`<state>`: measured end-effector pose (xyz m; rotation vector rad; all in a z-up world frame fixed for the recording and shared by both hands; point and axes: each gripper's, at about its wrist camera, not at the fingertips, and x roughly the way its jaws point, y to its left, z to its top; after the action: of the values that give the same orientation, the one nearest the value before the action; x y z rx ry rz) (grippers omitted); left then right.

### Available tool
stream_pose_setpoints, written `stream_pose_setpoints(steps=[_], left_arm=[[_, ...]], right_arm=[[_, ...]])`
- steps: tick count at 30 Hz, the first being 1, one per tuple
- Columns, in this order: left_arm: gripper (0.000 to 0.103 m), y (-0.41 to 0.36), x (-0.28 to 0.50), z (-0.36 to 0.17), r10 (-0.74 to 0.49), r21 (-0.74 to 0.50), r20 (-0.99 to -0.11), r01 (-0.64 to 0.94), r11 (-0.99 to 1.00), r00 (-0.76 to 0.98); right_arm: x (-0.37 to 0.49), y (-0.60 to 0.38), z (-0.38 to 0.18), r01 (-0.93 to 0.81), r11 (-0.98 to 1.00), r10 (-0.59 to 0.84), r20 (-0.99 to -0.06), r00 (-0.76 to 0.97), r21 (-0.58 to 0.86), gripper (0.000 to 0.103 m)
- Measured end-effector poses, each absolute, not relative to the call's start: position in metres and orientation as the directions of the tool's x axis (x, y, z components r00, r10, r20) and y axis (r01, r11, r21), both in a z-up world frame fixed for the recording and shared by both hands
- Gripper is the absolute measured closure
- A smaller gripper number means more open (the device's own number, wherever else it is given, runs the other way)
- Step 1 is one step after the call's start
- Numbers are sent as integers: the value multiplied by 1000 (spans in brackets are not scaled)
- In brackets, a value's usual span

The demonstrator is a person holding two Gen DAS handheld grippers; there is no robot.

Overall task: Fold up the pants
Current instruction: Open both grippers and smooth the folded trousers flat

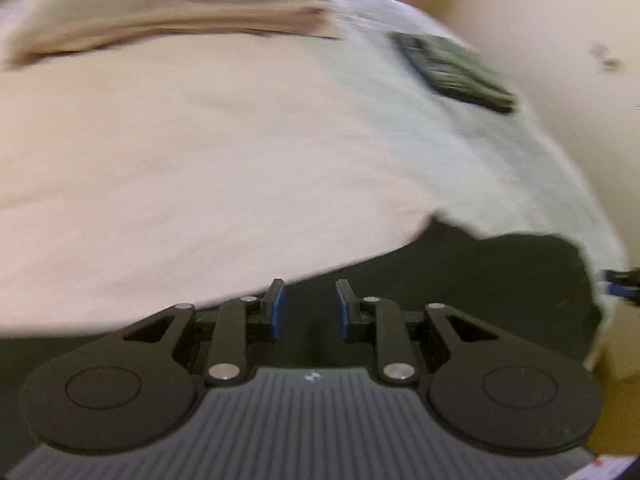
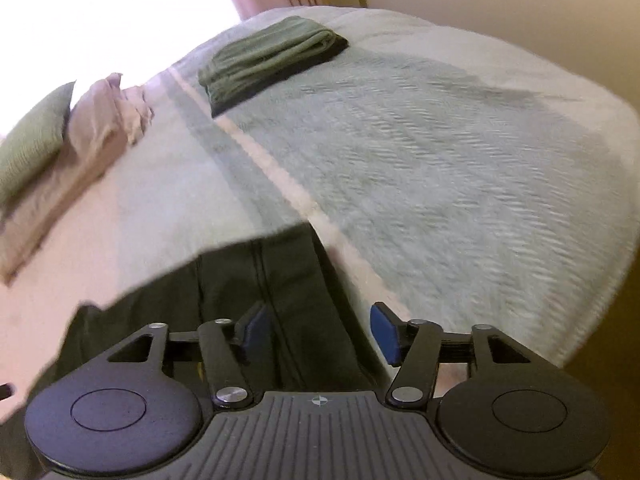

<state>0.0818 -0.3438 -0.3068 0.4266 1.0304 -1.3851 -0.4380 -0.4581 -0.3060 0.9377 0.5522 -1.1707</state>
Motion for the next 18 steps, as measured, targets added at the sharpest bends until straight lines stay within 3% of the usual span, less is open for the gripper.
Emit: stream_pose_setpoints(steps=[3, 9, 11, 12, 13, 18], left_arm=[[74, -405, 73, -323, -570, -427, -769, 896, 123, -289], [70, -480, 56, -359, -439, -533, -771, 845, 49, -461], [80, -491, 55, -371, -400, -567, -768, 822, 59, -501], [102, -489, 52, -374, -396, -586, -754, 809, 48, -523], [103, -487, 48, -374, -408, -594, -740, 804, 26, -534], [100, -473, 26, -369, -520, -439, -743, 893, -98, -422]], right_arm=[[-436, -482, -323, 909, 76, -512, -766, 388, 410, 45], [-439, -512, -350, 840, 58, -475, -725, 498, 539, 44], [-437, -514, -356, 827, 79, -455, -718, 527, 557, 55], [-436, -512, -355, 833, 105, -468, -713, 523, 543, 73], [-434, -510, -354, 846, 138, -481, -711, 512, 515, 98], [-422, -497, -347, 913, 185, -526, -749, 404, 363, 99]])
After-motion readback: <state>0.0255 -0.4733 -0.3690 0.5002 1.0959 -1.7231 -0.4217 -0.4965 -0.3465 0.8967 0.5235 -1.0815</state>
